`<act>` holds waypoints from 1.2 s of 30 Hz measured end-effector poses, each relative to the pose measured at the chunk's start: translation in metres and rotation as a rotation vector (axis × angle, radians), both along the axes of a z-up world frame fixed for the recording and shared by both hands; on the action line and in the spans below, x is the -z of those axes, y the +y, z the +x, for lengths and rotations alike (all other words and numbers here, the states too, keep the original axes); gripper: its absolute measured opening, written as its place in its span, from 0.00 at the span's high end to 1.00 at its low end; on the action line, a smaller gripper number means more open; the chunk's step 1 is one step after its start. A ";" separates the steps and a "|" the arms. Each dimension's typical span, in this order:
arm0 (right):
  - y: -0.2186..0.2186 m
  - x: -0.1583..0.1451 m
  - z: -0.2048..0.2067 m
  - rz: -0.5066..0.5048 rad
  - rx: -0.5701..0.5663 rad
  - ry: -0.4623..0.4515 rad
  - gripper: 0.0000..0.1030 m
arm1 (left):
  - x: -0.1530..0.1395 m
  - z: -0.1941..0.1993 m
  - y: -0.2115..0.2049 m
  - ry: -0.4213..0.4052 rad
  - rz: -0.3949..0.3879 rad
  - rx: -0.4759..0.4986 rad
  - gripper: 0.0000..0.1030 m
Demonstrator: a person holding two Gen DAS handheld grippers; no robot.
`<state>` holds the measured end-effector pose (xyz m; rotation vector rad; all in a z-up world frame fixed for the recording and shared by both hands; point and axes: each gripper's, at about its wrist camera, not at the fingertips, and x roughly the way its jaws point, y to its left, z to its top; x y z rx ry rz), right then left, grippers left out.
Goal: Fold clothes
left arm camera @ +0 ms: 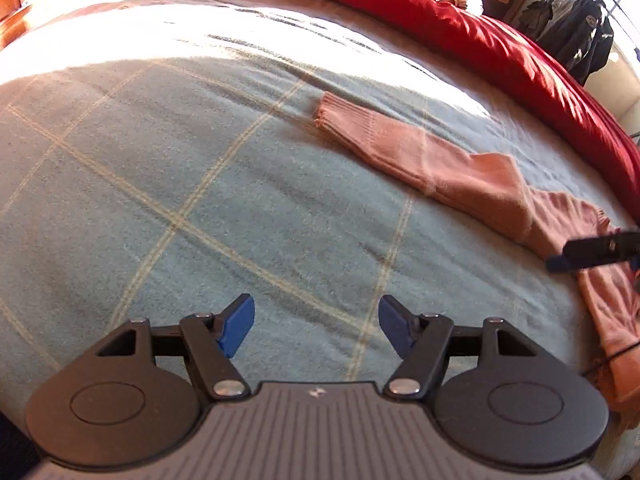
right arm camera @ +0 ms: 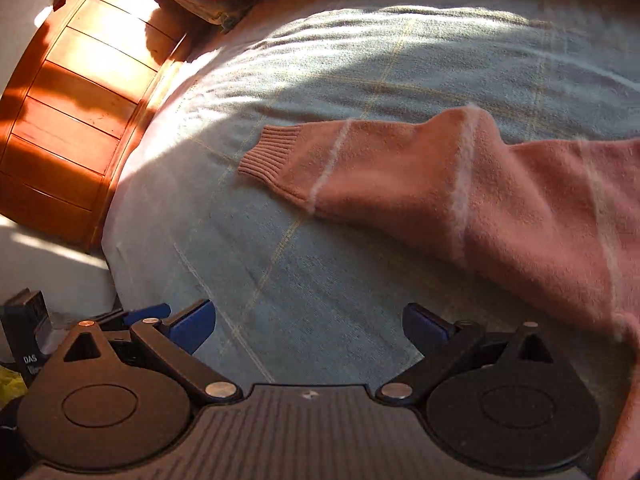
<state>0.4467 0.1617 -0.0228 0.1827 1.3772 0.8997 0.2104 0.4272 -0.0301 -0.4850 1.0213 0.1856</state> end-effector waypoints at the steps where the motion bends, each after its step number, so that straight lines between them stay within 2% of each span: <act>1: -0.007 0.001 -0.008 -0.003 -0.007 0.000 0.01 | 0.000 0.012 -0.002 -0.031 -0.037 0.003 0.33; 4: -0.027 0.005 -0.027 0.002 -0.009 0.007 0.01 | 0.003 0.050 -0.012 -0.114 -0.085 0.022 0.35; 7: -0.047 0.009 -0.034 0.026 0.036 0.032 0.01 | 0.018 0.091 -0.019 -0.146 -0.117 0.026 0.36; 11: -0.072 0.013 -0.033 0.069 0.123 0.066 0.01 | 0.051 0.123 -0.011 -0.128 -0.191 -0.083 0.36; 16: -0.096 0.014 -0.026 0.091 0.186 0.067 0.01 | 0.067 0.134 0.005 -0.193 -0.240 -0.206 0.35; 18: -0.103 0.015 -0.024 0.093 0.202 0.065 0.01 | 0.068 0.141 0.009 -0.209 -0.207 -0.222 0.35; 21: -0.107 0.020 -0.021 0.081 0.220 0.070 0.01 | 0.067 0.153 0.004 -0.213 -0.105 -0.236 0.41; 23: -0.106 0.022 -0.021 0.089 0.225 0.074 0.01 | 0.062 0.158 -0.010 -0.182 0.003 -0.227 0.49; 25: -0.105 0.022 -0.021 0.102 0.226 0.077 0.01 | 0.059 0.155 -0.019 -0.165 0.074 -0.223 0.74; 27: -0.100 0.021 -0.022 0.111 0.218 0.076 0.01 | 0.054 0.149 -0.023 -0.166 0.109 -0.234 0.81; 30: -0.094 0.019 -0.022 0.104 0.195 0.056 0.01 | 0.037 0.137 -0.027 -0.183 0.177 -0.248 0.85; 34: -0.092 0.017 -0.020 0.098 0.189 0.044 0.01 | 0.010 0.117 -0.029 -0.239 0.207 -0.239 0.85; 36: -0.091 0.017 -0.018 0.097 0.194 0.042 0.01 | 0.009 0.108 -0.026 -0.224 0.196 -0.228 0.84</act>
